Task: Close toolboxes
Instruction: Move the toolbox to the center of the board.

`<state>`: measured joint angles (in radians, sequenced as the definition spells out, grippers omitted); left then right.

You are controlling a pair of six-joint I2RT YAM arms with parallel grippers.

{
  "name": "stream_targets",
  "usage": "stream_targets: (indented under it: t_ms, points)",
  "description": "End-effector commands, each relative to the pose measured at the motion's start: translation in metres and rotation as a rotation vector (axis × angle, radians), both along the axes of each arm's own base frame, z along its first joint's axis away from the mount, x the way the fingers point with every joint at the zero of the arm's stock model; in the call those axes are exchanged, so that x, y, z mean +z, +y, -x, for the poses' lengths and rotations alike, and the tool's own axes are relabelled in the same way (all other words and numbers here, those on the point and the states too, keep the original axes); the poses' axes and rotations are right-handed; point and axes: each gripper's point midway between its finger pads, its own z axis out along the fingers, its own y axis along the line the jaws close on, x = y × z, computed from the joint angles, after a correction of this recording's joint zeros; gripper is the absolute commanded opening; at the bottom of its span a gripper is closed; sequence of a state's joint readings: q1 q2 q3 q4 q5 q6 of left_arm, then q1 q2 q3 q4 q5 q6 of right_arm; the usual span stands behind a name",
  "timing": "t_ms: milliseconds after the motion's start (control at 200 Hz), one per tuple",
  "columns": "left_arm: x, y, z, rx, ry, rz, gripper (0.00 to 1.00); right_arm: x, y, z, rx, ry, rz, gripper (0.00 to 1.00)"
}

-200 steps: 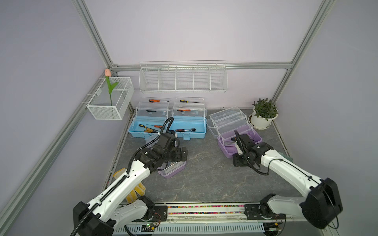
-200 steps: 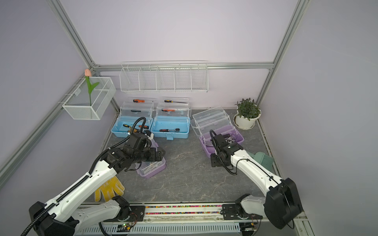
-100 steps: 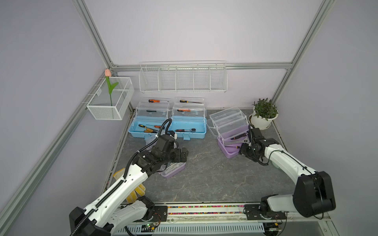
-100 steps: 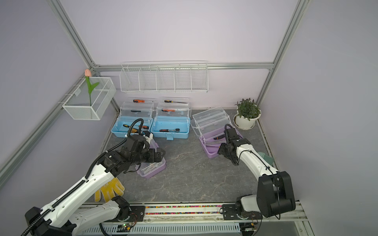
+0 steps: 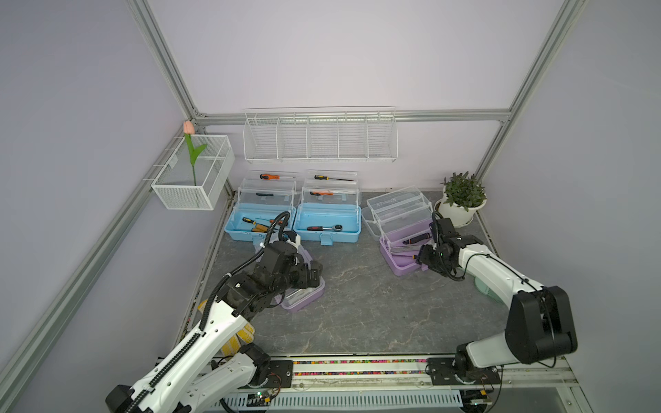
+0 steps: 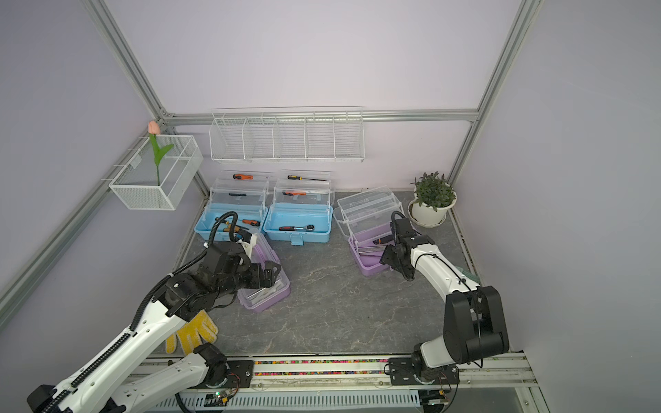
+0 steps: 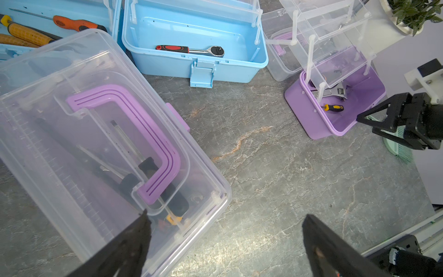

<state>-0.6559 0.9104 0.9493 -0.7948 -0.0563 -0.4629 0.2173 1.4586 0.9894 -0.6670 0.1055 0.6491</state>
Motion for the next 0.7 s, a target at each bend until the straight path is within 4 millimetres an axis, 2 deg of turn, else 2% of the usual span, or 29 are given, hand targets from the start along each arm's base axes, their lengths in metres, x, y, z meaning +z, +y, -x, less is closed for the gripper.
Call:
stream_targets:
  t_ms: [0, 35, 55, 100, 255, 460, 630, 700]
  points:
    - [-0.008, 0.005, 0.002, 0.019, 0.021, -0.025, 1.0, 0.017, -0.004, -0.01, -0.042, -0.083, -0.008, 0.74]
    - [-0.008, 0.004, 0.001, 0.017, 0.022, -0.022, 1.0, 0.018, -0.003, -0.013, -0.041, -0.082, -0.008, 0.75]
    - [-0.009, 0.003, 0.001, 0.015, 0.024, -0.022, 1.0, 0.018, -0.011, -0.017, -0.066, -0.079, -0.007, 0.75]
    - [-0.009, 0.002, 0.001, 0.013, 0.026, -0.019, 1.0, 0.017, -0.013, -0.023, -0.068, -0.065, -0.008, 0.76]
    - [-0.008, 0.002, 0.001, 0.011, 0.027, -0.022, 1.0, -0.004, -0.017, -0.035, -0.055, 0.012, 0.03, 0.77]
    - [-0.006, 0.006, 0.002, 0.019, 0.017, -0.034, 1.0, -0.03, -0.018, -0.023, -0.014, 0.095, 0.057, 0.73]
    - [-0.004, 0.006, 0.002, 0.017, 0.019, -0.035, 1.0, -0.032, -0.033, -0.006, 0.018, 0.14, 0.133, 0.54]
    - [-0.004, 0.006, 0.002, 0.015, 0.018, -0.034, 1.0, -0.031, -0.038, 0.002, 0.031, 0.144, 0.148, 0.52]
